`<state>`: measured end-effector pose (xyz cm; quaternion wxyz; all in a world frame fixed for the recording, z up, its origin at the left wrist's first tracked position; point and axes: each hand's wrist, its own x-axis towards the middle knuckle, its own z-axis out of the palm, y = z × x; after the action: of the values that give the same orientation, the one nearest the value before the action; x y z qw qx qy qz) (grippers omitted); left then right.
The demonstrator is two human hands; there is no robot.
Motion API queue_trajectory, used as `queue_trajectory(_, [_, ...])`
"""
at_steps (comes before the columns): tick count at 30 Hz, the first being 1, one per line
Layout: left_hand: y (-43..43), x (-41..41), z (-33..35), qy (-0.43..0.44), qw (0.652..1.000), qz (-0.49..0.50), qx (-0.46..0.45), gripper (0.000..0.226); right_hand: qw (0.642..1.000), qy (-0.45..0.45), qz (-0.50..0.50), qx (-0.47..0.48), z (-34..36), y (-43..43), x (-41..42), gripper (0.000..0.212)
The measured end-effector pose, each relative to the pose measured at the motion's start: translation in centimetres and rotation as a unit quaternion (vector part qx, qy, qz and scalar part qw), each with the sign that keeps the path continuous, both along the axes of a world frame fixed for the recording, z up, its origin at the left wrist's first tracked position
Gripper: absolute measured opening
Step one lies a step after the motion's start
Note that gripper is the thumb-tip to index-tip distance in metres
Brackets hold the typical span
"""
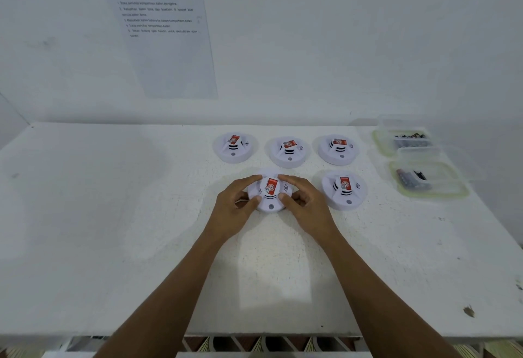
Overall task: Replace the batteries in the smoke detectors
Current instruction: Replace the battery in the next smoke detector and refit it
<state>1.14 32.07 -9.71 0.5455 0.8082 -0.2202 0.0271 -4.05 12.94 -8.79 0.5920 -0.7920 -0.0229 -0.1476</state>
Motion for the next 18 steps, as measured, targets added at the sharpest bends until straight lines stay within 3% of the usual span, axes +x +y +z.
queue_trajectory(18, [-0.03, -0.15, 0.17, -0.005, 1.0, -0.005, -0.001, 0.045, 1.0, 0.0, -0.001, 0.005, 0.14, 0.1, -0.21, 0.039])
